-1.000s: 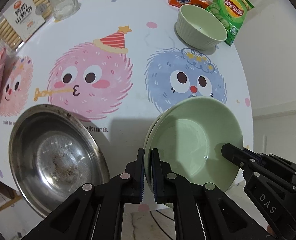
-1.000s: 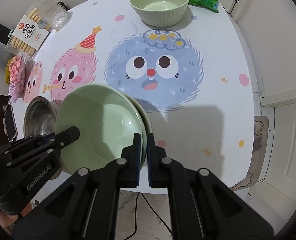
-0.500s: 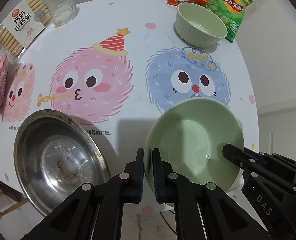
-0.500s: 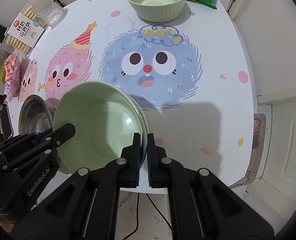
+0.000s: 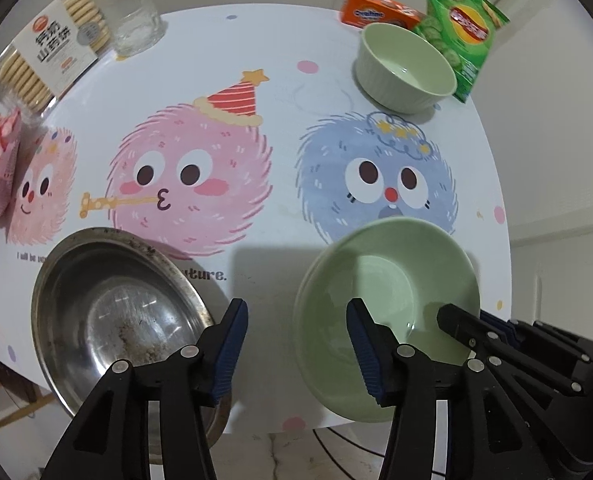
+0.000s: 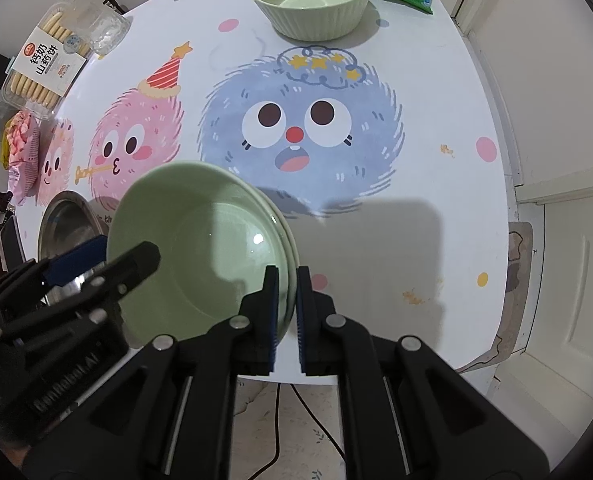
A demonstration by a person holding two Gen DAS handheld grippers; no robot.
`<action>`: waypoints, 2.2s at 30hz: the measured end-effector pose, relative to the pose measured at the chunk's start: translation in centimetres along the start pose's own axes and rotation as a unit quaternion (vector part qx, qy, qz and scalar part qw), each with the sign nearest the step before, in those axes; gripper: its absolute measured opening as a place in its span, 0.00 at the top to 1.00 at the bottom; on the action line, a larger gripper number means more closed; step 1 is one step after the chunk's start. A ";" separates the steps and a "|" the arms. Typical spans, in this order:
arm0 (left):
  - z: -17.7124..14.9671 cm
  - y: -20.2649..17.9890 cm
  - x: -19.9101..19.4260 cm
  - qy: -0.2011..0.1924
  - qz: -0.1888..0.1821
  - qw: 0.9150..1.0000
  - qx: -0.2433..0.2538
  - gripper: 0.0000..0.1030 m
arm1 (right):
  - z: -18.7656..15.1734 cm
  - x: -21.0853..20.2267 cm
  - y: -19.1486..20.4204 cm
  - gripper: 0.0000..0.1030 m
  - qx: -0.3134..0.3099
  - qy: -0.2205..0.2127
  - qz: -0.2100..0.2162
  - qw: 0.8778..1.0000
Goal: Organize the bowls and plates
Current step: 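Open both grippers to release the green bowl, then move both open grippers to the second pale green bowl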
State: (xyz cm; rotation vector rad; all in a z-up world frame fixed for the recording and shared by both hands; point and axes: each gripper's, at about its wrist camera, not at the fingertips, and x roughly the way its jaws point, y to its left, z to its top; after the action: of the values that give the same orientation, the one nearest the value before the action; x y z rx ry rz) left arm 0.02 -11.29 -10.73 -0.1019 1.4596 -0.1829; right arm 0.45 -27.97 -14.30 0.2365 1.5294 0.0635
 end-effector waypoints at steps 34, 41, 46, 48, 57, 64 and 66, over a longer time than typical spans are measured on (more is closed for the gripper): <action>17.3 -3.3 -0.2 0.006 -0.085 0.995 -0.049 0.34 | 14.9 -4.8 -7.5 0.51 0.092 -0.065 0.069 0.991; 20.2 -3.4 2.5 0.032 -0.091 0.992 -0.076 0.34 | 18.5 -3.0 -8.1 0.51 0.095 -0.042 0.083 0.991; 21.8 -3.0 4.1 0.047 -0.095 0.990 -0.093 0.35 | 20.3 -1.4 -8.5 0.51 0.098 -0.025 0.084 0.991; 22.3 -3.1 4.5 0.048 -0.094 0.990 -0.092 0.35 | 20.9 -1.0 -8.7 0.52 0.097 -0.020 0.083 0.992; 23.7 -3.2 5.9 0.063 -0.093 0.990 -0.090 0.37 | 22.3 1.3 -9.8 0.60 0.098 0.013 0.082 0.992; 24.2 -3.1 6.9 0.073 -0.103 0.987 -0.095 0.54 | 22.9 2.0 -9.3 0.77 0.078 0.019 0.076 0.994; 24.2 -3.0 7.0 0.073 -0.106 0.987 -0.098 0.60 | 22.9 2.1 -9.1 0.80 0.074 0.022 0.073 0.994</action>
State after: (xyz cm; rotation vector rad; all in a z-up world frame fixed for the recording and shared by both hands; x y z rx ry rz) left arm 24.53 -16.54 -14.34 -0.4115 1.6103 -0.2225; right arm 22.35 -39.07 -17.61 0.4677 1.5607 0.0720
